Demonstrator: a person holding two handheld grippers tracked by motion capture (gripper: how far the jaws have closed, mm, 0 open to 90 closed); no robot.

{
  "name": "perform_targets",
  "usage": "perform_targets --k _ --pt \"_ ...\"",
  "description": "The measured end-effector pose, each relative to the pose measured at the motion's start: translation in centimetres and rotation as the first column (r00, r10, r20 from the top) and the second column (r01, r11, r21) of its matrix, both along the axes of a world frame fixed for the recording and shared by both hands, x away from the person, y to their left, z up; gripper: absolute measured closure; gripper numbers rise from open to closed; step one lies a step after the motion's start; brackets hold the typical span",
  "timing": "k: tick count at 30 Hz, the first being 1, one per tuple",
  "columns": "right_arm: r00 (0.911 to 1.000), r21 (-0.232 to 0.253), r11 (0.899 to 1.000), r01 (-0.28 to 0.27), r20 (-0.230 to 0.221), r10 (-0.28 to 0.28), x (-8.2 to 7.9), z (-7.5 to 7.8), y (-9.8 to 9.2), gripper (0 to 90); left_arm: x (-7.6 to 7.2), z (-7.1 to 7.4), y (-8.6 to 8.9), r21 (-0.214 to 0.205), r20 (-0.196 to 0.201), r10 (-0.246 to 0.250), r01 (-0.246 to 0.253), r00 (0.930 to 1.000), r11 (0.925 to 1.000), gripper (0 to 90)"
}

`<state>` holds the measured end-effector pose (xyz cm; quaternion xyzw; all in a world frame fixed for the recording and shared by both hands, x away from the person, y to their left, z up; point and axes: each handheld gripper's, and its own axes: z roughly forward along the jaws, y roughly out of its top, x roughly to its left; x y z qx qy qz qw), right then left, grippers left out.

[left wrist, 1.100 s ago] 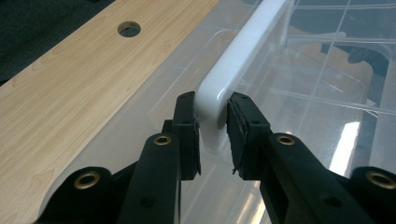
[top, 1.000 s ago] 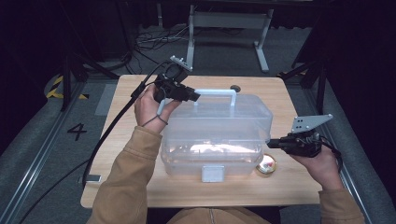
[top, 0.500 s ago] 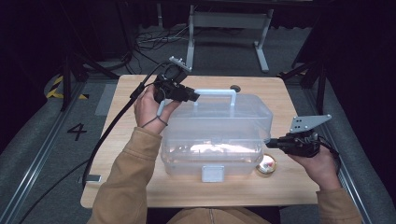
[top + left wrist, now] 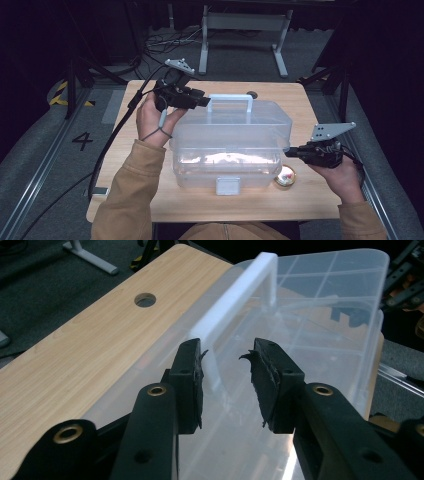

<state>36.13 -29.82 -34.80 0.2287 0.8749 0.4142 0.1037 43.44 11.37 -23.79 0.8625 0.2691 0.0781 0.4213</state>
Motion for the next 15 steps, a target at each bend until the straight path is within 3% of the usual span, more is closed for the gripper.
perform_targets --k 10,15 --pt "0.9993 0.042 0.999 0.032 0.018 -0.033 0.2 0.4 0.0 89.9 -2.6 0.9 1.0 0.008 0.051 -0.003 0.002 0.9987 1.0000 73.3" --pt "0.9986 0.064 0.997 0.030 0.041 -0.033 0.2 0.9 0.3 90.0 -3.7 1.0 1.2 0.010 0.045 -0.011 0.011 0.9989 0.9999 76.0"
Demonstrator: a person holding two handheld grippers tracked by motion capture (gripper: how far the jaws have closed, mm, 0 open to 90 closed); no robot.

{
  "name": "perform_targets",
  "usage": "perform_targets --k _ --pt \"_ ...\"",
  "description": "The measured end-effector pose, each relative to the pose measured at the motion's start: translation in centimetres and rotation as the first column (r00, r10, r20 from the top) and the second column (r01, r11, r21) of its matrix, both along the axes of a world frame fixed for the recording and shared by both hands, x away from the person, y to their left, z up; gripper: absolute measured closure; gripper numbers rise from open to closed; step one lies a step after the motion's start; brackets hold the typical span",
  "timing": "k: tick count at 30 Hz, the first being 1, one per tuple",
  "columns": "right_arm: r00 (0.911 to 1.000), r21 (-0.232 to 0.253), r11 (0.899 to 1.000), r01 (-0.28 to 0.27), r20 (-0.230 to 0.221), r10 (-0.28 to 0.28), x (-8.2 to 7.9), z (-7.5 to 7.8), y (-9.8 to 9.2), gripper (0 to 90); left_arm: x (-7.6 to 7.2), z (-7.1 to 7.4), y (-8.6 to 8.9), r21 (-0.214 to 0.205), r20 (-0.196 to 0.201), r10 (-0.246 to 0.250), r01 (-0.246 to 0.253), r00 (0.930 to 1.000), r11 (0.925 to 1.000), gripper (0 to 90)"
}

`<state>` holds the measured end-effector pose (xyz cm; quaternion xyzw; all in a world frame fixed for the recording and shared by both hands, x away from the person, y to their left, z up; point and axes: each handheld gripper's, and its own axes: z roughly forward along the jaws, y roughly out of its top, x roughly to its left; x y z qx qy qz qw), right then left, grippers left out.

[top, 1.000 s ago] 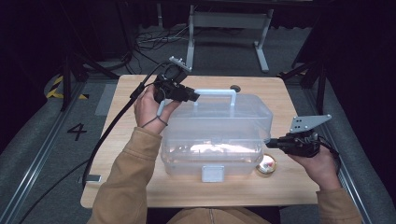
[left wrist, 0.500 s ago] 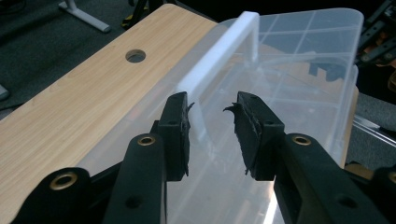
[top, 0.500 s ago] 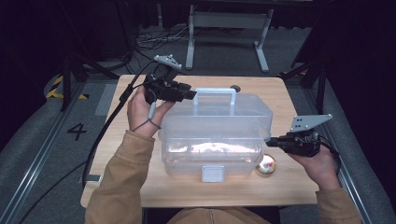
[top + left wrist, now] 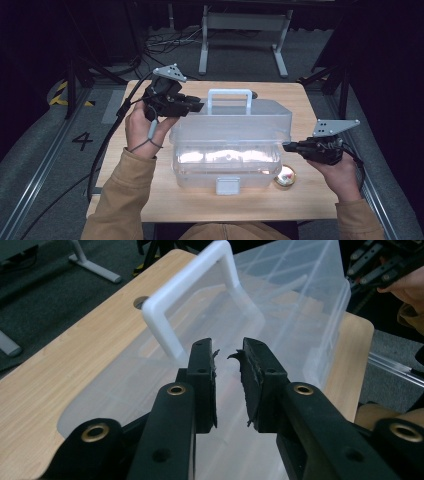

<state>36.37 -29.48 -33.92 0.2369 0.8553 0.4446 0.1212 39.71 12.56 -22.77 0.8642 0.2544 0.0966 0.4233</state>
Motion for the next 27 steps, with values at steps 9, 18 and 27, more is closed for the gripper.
perform_targets --k 9,18,27 --pt "0.9993 0.069 0.997 0.034 -0.018 -0.032 1.2 0.6 -0.3 90.0 -2.0 -0.2 1.2 -0.050 -0.017 -0.033 0.032 0.9993 0.9983 77.7" --pt "0.9980 0.098 0.993 0.063 0.001 -0.063 2.3 1.4 -0.4 90.0 -3.6 -1.4 1.4 -0.040 -0.016 -0.034 0.033 0.9993 0.9987 78.7" --pt "0.9945 0.127 0.987 0.099 0.020 -0.103 3.2 2.2 -0.3 90.0 -3.8 -3.2 1.5 -0.056 -0.045 -0.046 0.044 0.9979 0.9975 78.7"
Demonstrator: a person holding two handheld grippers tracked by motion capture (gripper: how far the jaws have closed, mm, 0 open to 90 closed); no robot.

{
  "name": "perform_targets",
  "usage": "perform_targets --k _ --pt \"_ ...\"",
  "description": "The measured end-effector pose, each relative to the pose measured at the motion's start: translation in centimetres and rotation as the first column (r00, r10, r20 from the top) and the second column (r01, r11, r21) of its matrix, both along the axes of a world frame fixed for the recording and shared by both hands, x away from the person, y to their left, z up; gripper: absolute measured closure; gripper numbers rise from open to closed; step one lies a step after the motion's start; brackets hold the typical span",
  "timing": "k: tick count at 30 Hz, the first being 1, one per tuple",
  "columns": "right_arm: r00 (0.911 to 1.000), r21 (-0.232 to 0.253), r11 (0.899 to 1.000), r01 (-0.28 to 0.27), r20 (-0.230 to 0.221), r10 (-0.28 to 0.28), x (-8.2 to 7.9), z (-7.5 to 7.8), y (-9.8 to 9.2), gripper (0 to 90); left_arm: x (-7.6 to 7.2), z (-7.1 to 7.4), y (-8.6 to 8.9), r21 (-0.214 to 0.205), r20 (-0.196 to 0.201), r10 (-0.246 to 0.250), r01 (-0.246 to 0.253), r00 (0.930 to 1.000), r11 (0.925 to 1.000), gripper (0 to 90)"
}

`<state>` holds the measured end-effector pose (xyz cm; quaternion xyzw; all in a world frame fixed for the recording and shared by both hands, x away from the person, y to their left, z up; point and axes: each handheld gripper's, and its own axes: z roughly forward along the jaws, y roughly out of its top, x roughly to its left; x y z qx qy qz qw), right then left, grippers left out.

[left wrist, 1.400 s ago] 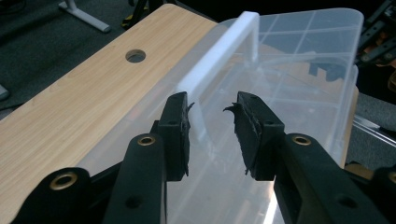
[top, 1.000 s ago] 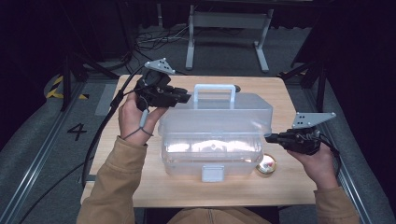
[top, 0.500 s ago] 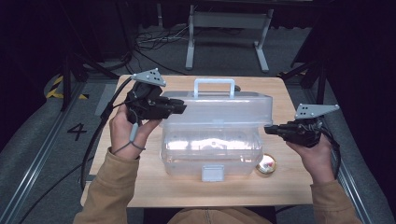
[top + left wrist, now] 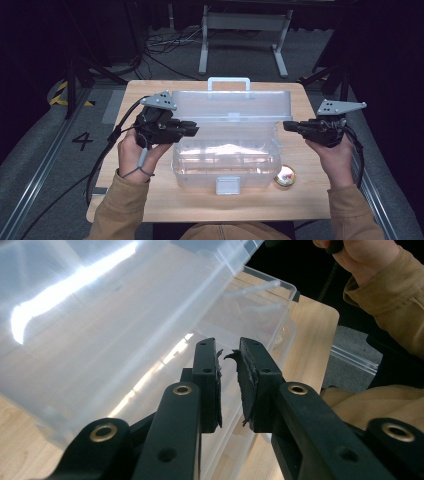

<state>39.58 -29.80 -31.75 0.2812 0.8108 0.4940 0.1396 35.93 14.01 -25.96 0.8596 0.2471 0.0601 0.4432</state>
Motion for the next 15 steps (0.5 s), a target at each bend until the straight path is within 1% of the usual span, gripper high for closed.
perform_targets --k 2,3,4,5,6,7,8,10,11,12,13,14,15 --pt "0.9999 0.013 1.000 0.012 0.003 -0.013 0.3 0.2 0.1 90.0 0.2 -0.4 0.0 -0.013 -0.012 -0.001 0.001 0.9999 0.9999 78.2" --pt "0.9998 0.018 1.000 0.017 0.004 -0.018 0.4 0.3 0.1 90.0 0.2 -0.6 0.0 -0.019 -0.019 -0.004 0.004 0.9998 0.9998 76.6" --pt "0.9998 0.024 0.999 0.021 0.006 -0.022 0.5 0.4 0.1 90.0 0.3 -0.8 0.0 -0.019 -0.023 -0.008 0.007 0.9997 0.9998 76.2" --pt "0.9997 0.027 0.999 0.025 0.006 -0.025 0.6 0.4 0.1 90.0 0.5 -1.1 0.0 -0.009 -0.024 -0.002 0.002 0.9997 1.0000 76.2" --pt "0.9997 0.027 0.999 0.025 0.006 -0.025 0.6 0.4 0.1 90.0 0.5 -1.1 0.0 -0.009 -0.024 -0.002 0.002 0.9997 1.0000 76.2" --pt "0.9995 0.042 0.999 0.030 0.006 -0.031 0.9 0.5 0.1 90.0 0.7 -1.7 0.0 -0.006 -0.028 0.008 -0.008 0.9996 0.9999 76.3" --pt "0.9995 0.049 0.998 0.031 0.005 -0.032 1.0 0.5 0.1 90.0 0.9 -2.0 0.1 -0.001 -0.029 0.013 -0.013 0.9995 0.9999 76.3" --pt "0.9992 0.063 0.997 0.039 0.006 -0.039 1.3 0.6 0.0 90.0 1.2 -2.6 0.2 -0.007 -0.015 0.039 -0.039 0.9991 0.9992 75.5" --pt "0.9992 0.063 0.997 0.039 0.006 -0.039 1.3 0.6 0.0 90.0 1.2 -2.6 0.2 -0.007 -0.015 0.039 -0.039 0.9991 0.9992 72.7" --pt "0.9991 0.067 0.997 0.041 0.005 -0.042 1.3 0.6 0.0 90.0 1.5 -3.2 0.3 -0.033 -0.013 0.068 -0.068 0.9976 0.9971 72.7" --pt "0.9987 0.067 0.997 0.049 0.009 -0.050 1.4 0.5 0.1 90.0 1.8 -3.5 0.5 -0.046 -0.019 0.079 -0.079 0.9967 0.9958 72.2" --pt "0.9983 0.061 0.997 0.055 0.013 -0.056 1.3 0.5 0.1 90.0 1.9 -3.8 0.5 -0.054 -0.029 0.094 -0.096 0.9951 0.9940 72.3" --pt "0.9979 0.053 0.997 0.061 0.021 -0.062 1.2 0.4 0.2 90.0 2.1 -4.2 0.6 -0.048 -0.028 0.121 -0.122 0.9923 0.9914 72.3"
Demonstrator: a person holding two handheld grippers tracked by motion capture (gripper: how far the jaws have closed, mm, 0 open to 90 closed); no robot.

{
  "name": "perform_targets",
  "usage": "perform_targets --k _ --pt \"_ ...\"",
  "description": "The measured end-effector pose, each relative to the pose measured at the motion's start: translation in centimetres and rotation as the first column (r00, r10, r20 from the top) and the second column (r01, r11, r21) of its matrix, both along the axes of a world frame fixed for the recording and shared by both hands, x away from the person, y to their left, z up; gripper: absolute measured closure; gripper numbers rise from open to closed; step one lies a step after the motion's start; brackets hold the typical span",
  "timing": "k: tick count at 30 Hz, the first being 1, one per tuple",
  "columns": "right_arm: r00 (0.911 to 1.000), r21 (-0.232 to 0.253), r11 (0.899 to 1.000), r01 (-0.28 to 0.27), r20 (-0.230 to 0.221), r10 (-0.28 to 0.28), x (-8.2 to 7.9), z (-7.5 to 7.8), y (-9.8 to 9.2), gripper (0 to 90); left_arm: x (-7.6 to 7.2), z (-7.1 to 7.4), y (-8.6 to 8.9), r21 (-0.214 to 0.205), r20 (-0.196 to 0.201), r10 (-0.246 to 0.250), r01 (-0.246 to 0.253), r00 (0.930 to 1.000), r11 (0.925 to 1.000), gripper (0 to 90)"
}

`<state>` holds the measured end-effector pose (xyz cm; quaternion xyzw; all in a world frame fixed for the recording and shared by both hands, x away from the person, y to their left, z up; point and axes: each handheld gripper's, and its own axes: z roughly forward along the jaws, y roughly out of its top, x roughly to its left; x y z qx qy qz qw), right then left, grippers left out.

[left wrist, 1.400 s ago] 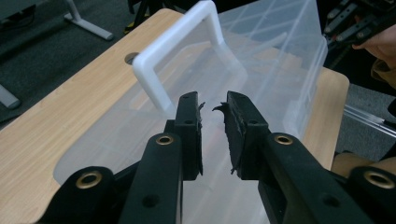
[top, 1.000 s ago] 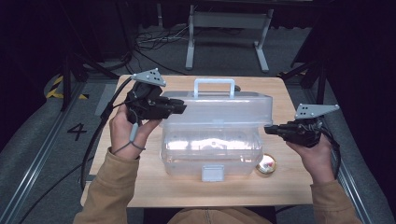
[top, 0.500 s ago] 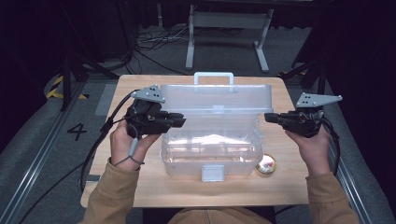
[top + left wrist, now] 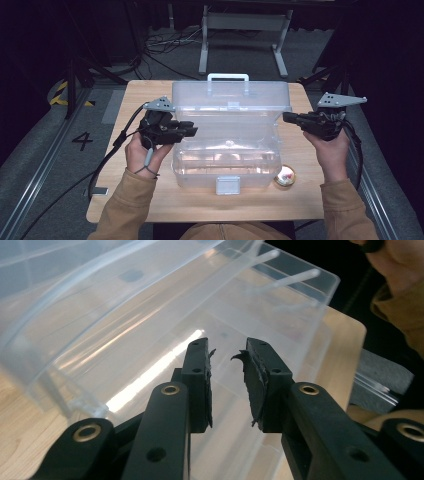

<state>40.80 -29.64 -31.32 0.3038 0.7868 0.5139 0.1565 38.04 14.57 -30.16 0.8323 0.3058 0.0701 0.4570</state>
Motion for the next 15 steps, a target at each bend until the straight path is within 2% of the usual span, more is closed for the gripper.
perform_targets --k 3,4,5,8,11,13,14,15 --pt "0.9999 0.008 1.000 0.008 0.008 -0.009 -0.1 0.0 0.0 90.0 0.2 -0.8 -0.1 0.032 0.025 0.044 -0.044 0.9987 0.9985 73.4" --pt "0.9999 0.010 1.000 0.012 0.010 -0.012 -0.2 -0.1 0.0 90.0 0.2 -0.8 -0.1 0.032 0.025 0.044 -0.044 0.9987 0.9985 73.4" --pt "0.9999 0.010 1.000 0.012 0.010 -0.012 -0.2 -0.1 0.0 90.0 0.2 -1.0 -0.2 0.045 0.038 0.065 -0.066 0.9972 0.9968 73.4" --pt "0.9997 0.012 1.000 0.015 0.018 -0.015 -0.3 -0.2 0.0 90.0 0.5 -1.6 0.1 0.050 0.057 0.116 -0.119 0.9916 0.9916 75.3" --pt "0.9996 0.013 1.000 0.016 0.022 -0.016 -0.4 -0.2 0.0 90.0 0.6 -1.8 0.5 0.045 0.086 0.184 -0.188 0.9792 0.9811 78.8" --pt "0.9996 0.015 1.000 0.013 0.024 -0.014 -0.4 -0.3 0.0 90.0 0.7 -1.9 0.7 0.044 0.106 0.194 -0.200 0.9753 0.9789 84.8" --pt "0.9996 0.015 1.000 0.013 0.024 -0.014 -0.4 -0.3 0.0 90.0 0.6 -2.0 0.9 0.035 0.117 0.201 -0.206 0.9725 0.9779 84.8" --pt "0.9997 0.018 1.000 0.009 0.024 -0.010 -0.4 -0.3 0.0 90.0 0.6 -2.0 1.0 0.019 0.140 0.217 -0.222 0.9661 0.9749 86.7"
